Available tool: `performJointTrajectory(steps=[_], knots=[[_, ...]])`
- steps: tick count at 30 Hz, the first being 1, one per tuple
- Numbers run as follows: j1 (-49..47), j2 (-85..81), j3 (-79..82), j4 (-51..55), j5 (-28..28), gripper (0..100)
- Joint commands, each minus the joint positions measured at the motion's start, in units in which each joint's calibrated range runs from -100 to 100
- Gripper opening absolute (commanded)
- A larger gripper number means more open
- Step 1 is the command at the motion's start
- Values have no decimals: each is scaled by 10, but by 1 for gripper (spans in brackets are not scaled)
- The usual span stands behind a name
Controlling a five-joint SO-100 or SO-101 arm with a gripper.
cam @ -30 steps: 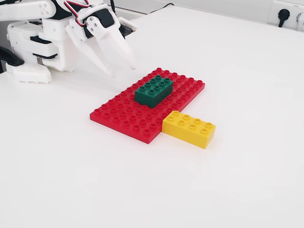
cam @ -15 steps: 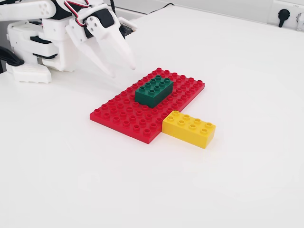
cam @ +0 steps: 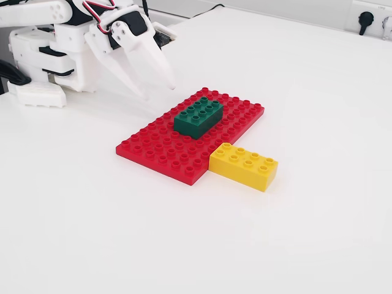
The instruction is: Put yellow lego brick onto the green one
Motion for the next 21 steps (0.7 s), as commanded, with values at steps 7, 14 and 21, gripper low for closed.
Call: performJointTrajectory(steps=[7, 14, 21], knots=[[3, -2, -2, -5, -3, 21], [3, -2, -1, -5, -3, 21], [3, -2, -1, -5, -1, 21]])
